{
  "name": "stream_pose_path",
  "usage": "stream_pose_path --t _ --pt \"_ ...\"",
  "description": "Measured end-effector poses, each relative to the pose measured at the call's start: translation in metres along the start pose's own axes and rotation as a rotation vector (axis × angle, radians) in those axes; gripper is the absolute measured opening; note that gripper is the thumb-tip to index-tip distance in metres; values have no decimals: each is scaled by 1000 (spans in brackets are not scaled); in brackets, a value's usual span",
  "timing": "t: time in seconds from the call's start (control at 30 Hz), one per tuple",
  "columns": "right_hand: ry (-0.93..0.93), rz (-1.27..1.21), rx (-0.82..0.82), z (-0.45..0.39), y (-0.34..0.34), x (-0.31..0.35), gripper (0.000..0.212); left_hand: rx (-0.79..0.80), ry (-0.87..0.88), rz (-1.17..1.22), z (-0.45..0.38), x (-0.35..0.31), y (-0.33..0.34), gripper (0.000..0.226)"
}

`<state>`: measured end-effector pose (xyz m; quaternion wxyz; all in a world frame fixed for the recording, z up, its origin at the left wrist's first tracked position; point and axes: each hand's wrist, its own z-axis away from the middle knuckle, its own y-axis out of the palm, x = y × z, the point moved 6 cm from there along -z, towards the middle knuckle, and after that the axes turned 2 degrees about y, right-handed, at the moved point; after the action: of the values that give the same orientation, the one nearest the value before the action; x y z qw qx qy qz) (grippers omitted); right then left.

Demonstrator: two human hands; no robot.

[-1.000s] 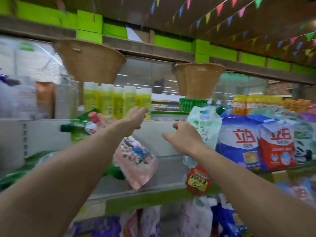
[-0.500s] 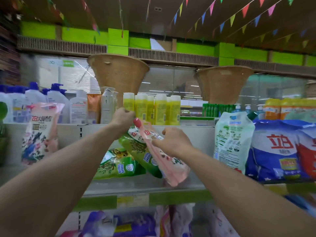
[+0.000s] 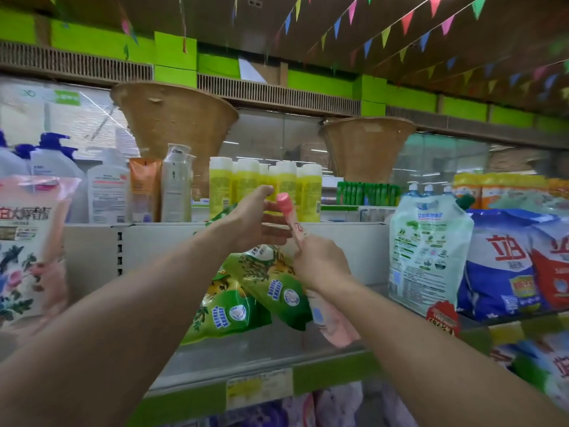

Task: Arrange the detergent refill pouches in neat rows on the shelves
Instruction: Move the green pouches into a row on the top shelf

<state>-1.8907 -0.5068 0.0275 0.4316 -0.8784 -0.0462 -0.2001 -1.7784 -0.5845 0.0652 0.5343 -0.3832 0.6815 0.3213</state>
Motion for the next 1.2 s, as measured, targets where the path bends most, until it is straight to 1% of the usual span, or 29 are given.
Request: stream_pose_path --t 0.03,0.1,0.17,0.2,0.23,0.3,0.37,0.4,0.43,0.47,0.5,0.53,0.57,0.6,0.67,0.7,0.77,0.8,0.87,0.93,1.07,1.2 --pt "35 -28 -27 -2 -5 -10 12 7 -3 -5 -5 3 4 51" --pt "63 -111 -67 -5 -19 -29 27 -28 -2 -99 -13 10 11 46" --pt "76 -214 -86 -8 -30 -48 45 -106 27 -296 -21 17 18 38" --pt "85 -274 -79 -10 -33 -57 47 -148 52 -408 -25 19 20 34" --pt "94 -344 -73 -11 -35 -66 46 -185 86 -516 -27 19 22 31" --pt "131 -475 -64 -13 -35 -82 37 -260 148 -690 -30 17 22 30" --pt "179 -531 -53 -14 -32 -95 24 -409 161 -902 -29 11 12 44" --pt "212 -553 -33 -15 -29 -100 20 -513 178 -1071 -25 5 5 52" --pt "248 -595 5 -16 -23 -104 19 -601 201 -1251 -20 -3 -2 56" --pt "284 -646 51 -16 -18 -105 22 -657 214 -1406 -16 -10 -9 58" --pt "315 -691 93 -17 -14 -104 29 -686 190 -1525 -12 -15 -18 61" --pt "333 -723 126 -17 -10 -102 35 -702 117 -1611 -8 -18 -29 68" --pt "335 -746 144 -19 -8 -99 40 -713 7 -1668 -3 -20 -42 74" --pt "324 -762 149 -20 -6 -95 42 -717 -103 -1705 3 -20 -54 75" --pt "298 -788 142 -22 -1 -87 44 -652 -254 -1682 15 -18 -72 61" --pt "287 -804 139 -23 2 -83 44 -584 -283 -1571 19 -14 -78 55" --pt "278 -830 140 -24 8 -75 42 -498 -274 -1265 24 -10 -82 39" --pt "277 -835 141 -25 11 -71 42 -506 -264 -1158 27 -13 -83 31" --pt "267 -848 142 -27 14 -66 45 -540 -257 -1015 34 -21 -84 20" --pt "263 -877 145 -28 16 -62 48 -523 -213 -876 37 -31 -76 16" --pt "249 -969 184 -29 25 -53 49 -441 -31 -620 40 -60 -43 11" --pt "180 -981 255 -27 32 -35 61 -391 85 -424 39 -74 -15 14"
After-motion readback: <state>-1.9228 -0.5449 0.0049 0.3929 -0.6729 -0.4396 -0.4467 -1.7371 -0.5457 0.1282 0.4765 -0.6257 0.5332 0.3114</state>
